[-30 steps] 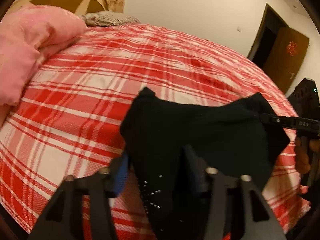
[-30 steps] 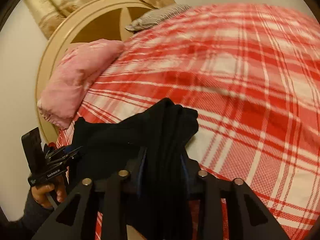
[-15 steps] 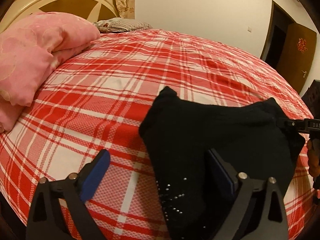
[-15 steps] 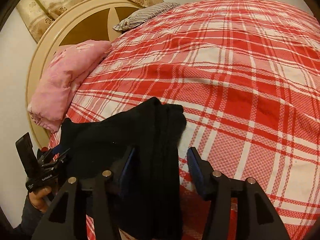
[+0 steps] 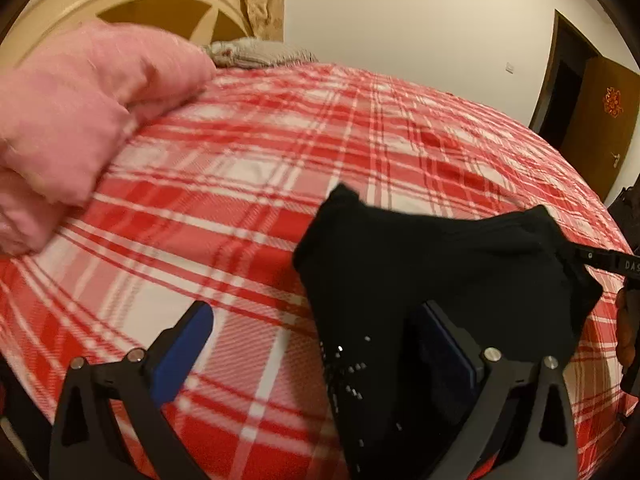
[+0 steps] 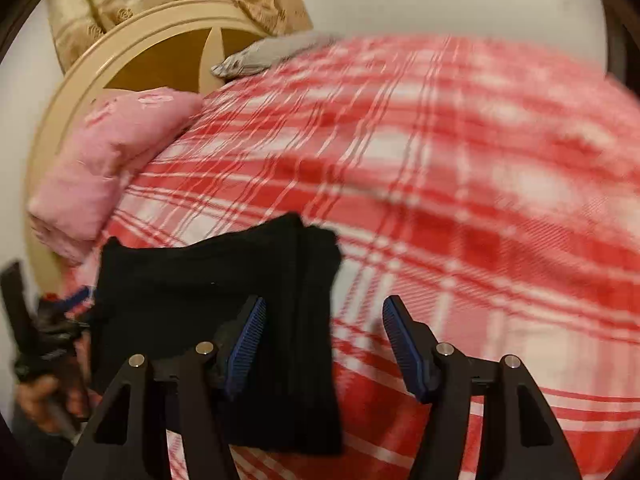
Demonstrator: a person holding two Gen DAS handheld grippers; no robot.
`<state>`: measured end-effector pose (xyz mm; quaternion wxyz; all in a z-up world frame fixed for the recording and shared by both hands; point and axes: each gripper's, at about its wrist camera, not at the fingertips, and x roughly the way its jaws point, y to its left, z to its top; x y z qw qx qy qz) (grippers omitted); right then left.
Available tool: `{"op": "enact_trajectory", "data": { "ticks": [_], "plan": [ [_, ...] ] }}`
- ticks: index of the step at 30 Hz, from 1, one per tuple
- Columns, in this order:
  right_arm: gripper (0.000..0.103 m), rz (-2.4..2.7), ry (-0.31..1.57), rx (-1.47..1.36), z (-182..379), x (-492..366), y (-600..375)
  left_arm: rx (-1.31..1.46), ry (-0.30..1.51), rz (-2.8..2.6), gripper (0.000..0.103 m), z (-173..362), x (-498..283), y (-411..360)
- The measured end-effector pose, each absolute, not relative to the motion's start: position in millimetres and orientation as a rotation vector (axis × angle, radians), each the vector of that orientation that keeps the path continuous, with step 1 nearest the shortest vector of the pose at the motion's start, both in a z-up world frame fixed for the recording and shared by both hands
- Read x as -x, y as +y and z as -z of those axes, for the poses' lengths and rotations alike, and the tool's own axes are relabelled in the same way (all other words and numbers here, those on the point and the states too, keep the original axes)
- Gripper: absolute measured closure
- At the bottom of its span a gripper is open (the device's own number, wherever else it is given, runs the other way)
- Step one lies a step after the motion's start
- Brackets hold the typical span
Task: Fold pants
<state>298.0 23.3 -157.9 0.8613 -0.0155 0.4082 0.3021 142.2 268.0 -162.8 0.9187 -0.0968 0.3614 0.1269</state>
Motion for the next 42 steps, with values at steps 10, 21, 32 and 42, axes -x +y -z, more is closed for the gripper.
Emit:
{"op": "enact_trajectory", "data": {
  "ticks": [10,21,32,42],
  "plan": [
    [0.038,-0.616,0.721,0.098,111.0,-230.5,-15.0,0.183,0.62,-0.244,0.0,107.3,-92.7,232.6],
    [0.037,-0.638,0.544,0.178,54.5,-136.9,-65.9,0.162,0.509,-0.201,0.0,59.7,-60.8,184.7],
    [0.036,-0.594,0.426,0.191,35.9,-86.5,-109.9,0.129,0.458,-0.179,0.0,36.4,-45.7,152.7],
    [0.036,-0.579,0.387,0.169,26.9,-76.1,-127.0,0.094,0.444,-0.159,0.0,33.4,-41.8,134.5]
  ]
}}
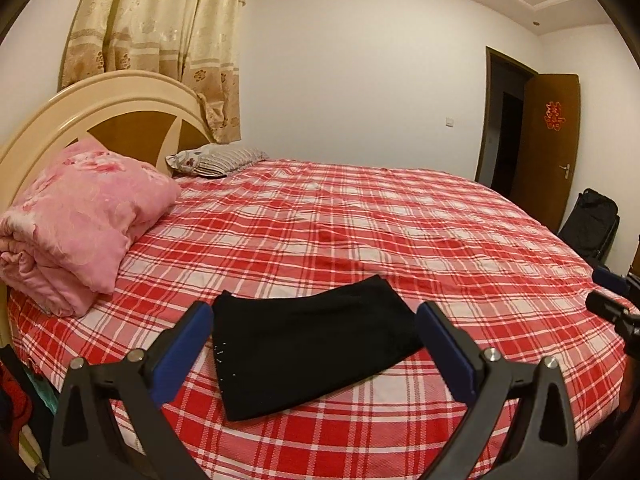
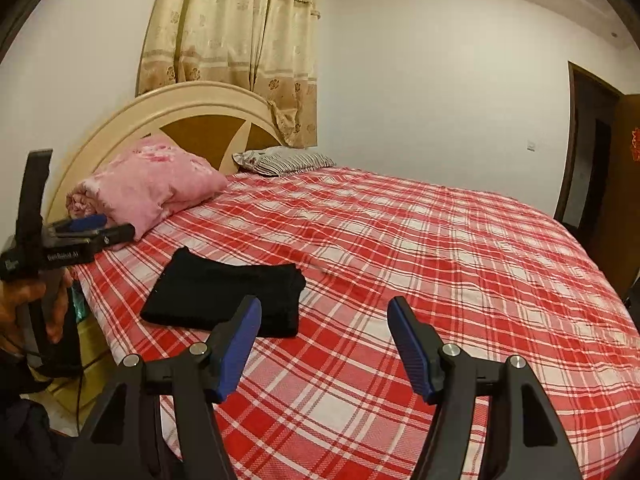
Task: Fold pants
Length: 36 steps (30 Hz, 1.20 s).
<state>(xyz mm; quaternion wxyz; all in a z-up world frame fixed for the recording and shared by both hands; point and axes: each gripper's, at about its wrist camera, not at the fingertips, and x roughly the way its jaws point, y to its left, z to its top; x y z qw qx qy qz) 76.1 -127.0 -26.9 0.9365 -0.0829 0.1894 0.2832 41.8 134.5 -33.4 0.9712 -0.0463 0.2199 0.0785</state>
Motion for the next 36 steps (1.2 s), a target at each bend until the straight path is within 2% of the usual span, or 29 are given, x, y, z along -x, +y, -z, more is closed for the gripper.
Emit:
{"op": "enact_trajectory", "data": {
  "ticks": [36],
  "plan": [
    [0.036,-0.581,0.349,0.189,26.5,-64.5,-127.2,0.016,0.449,-0.157,0.0,33.1,-40.5,111.3]
  ]
}}
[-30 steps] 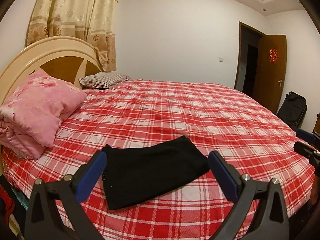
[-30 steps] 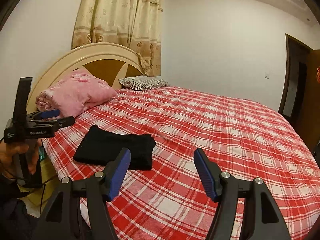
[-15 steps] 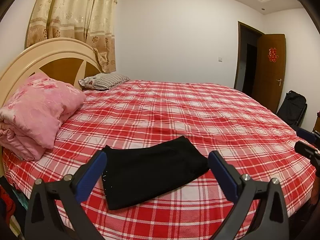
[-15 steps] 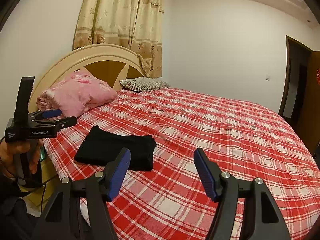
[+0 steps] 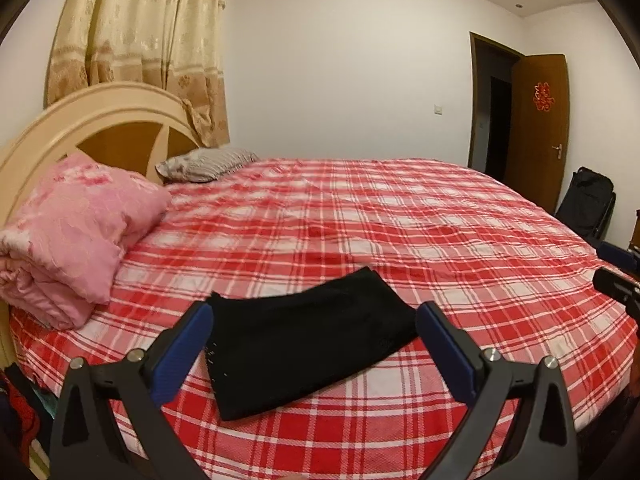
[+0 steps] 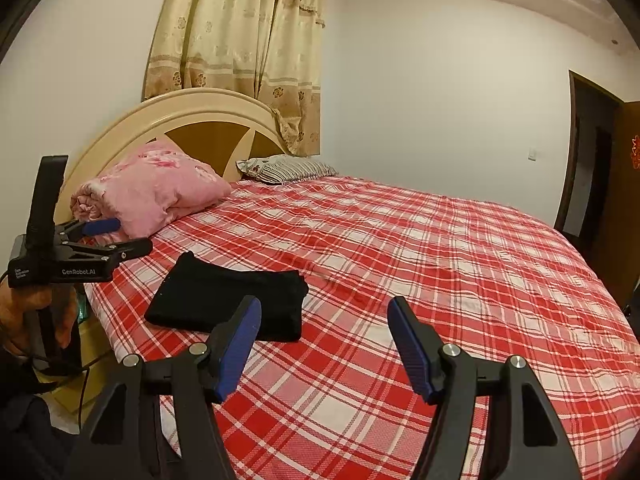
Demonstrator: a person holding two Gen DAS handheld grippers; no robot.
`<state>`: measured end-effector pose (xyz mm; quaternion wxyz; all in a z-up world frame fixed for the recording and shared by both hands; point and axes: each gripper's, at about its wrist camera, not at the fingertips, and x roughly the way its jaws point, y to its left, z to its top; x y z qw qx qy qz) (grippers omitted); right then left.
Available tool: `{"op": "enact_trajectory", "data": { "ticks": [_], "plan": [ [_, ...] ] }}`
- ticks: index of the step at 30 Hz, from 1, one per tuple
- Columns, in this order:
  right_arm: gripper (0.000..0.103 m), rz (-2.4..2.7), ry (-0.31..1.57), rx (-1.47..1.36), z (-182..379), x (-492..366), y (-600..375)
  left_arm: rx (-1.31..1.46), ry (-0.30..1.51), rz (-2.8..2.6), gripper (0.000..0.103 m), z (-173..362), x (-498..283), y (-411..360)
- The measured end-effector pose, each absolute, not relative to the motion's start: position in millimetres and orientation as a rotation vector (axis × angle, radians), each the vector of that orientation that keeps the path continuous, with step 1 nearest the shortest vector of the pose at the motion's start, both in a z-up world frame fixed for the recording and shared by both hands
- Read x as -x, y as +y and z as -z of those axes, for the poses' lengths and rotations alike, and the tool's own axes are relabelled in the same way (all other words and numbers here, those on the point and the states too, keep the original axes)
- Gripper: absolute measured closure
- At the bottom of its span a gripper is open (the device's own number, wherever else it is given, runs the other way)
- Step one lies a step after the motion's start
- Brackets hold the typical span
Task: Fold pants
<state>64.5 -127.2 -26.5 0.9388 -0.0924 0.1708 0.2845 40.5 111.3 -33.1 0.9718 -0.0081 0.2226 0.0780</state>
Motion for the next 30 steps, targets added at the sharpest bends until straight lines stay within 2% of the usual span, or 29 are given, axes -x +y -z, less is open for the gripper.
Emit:
{"op": "enact_trajectory", "data": {
  "ticks": [8,30],
  "plan": [
    [0.036,-0.58,0.34,0.215,27.9,-61.0,-122.6,0.007,0.41,-0.163,0.0,25.2,-36.6,107.1],
    [0.036,-0.587,0.357,0.23,36.3,-62.1,-120.6,0.016,0.437,-0.16,0.0,35.6,-41.2,111.1]
  ]
}}
